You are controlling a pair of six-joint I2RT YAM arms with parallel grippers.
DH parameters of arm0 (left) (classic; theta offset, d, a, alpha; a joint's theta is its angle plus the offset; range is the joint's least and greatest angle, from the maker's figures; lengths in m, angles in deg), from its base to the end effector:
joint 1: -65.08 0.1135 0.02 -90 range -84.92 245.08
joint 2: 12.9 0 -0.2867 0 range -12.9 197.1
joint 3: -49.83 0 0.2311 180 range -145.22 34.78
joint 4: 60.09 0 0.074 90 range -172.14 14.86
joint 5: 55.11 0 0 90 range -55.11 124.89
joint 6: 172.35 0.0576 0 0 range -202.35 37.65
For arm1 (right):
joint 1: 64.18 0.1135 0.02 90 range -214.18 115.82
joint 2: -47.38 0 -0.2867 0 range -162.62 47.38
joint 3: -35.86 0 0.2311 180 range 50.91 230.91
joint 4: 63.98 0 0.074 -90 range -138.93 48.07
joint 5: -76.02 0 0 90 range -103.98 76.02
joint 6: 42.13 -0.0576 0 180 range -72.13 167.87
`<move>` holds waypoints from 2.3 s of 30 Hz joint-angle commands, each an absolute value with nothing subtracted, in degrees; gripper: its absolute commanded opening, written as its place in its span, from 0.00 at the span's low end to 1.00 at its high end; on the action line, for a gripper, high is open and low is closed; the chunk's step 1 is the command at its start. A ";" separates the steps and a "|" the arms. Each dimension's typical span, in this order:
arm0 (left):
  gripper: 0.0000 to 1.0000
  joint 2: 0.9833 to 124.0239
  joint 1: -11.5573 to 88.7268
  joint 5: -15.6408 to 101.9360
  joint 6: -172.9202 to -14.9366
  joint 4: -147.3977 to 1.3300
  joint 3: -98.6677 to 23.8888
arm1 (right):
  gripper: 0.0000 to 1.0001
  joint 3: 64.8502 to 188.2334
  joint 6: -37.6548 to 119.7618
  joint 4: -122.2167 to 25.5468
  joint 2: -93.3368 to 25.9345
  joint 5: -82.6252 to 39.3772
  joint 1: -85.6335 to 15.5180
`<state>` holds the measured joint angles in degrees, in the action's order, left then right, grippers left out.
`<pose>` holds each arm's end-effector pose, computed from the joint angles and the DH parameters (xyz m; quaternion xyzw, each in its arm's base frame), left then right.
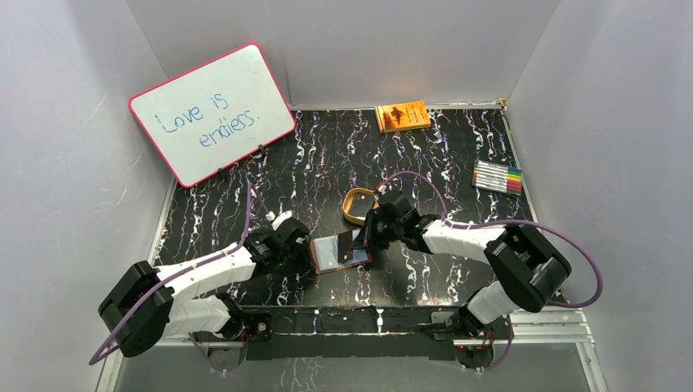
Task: Put the credit cards into the card holder
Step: Insert the credit card into the card holder.
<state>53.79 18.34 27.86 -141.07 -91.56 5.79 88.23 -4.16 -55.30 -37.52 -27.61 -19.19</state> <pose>0.1399 -0.1384 0.1815 -0.1179 0.9424 -0.2093 0.2326 0.1935 0.2126 0.1892 0.0066 0.9056 0.3788 0.1907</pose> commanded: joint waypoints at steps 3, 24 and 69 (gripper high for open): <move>0.39 55.79 18.47 24.87 -139.74 -95.94 6.21 | 0.00 89.49 -2.54 -58.40 -38.80 -29.98 -19.57; 0.36 58.13 18.55 26.69 -140.05 -93.34 7.56 | 0.00 88.76 -7.08 -62.74 -44.61 -37.54 -19.60; 0.32 58.55 18.65 30.07 -141.25 -89.48 9.38 | 0.00 93.02 -9.70 -56.82 -48.92 -39.72 -18.06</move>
